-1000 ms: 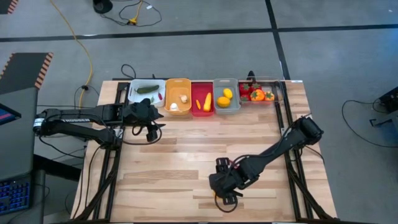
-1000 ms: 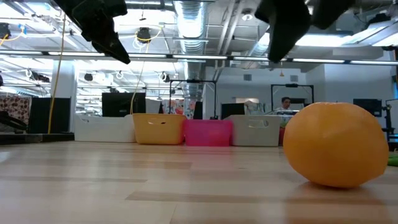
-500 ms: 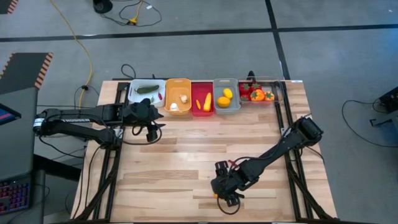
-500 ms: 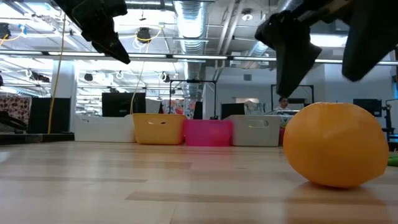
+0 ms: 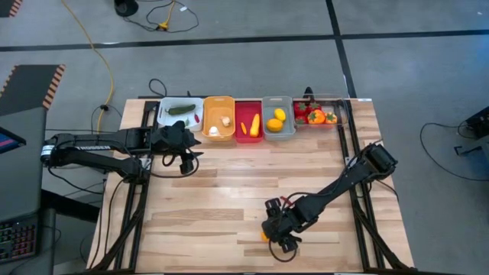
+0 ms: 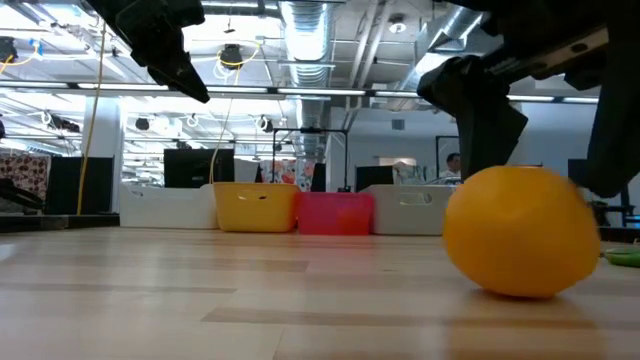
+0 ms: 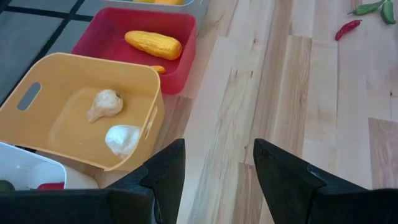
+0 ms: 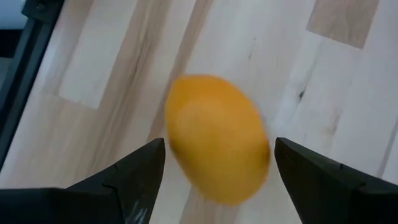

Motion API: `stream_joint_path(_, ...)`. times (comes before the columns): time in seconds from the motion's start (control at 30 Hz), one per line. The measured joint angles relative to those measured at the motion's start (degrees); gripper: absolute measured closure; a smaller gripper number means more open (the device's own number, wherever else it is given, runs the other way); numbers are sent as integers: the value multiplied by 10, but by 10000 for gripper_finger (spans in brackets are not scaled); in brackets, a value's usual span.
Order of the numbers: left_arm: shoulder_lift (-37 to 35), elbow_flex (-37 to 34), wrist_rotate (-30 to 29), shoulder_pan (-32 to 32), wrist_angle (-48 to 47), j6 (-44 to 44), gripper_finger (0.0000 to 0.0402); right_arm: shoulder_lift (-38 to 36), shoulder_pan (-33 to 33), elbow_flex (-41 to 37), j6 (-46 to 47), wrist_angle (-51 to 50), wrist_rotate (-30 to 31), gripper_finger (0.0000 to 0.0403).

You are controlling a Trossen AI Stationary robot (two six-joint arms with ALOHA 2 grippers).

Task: Sort produce into baskets
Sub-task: Put the yellow lemon into the gray bin

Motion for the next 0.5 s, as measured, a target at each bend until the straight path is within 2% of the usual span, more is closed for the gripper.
stream_joint_path(0.27,0,0,0,0,0,0,223,0,-1,-1,-30,-1,0,75)
stream_joint_path(0.5,0,0,0,0,0,0,223,21,-13,-1,-29,10,-14,96)
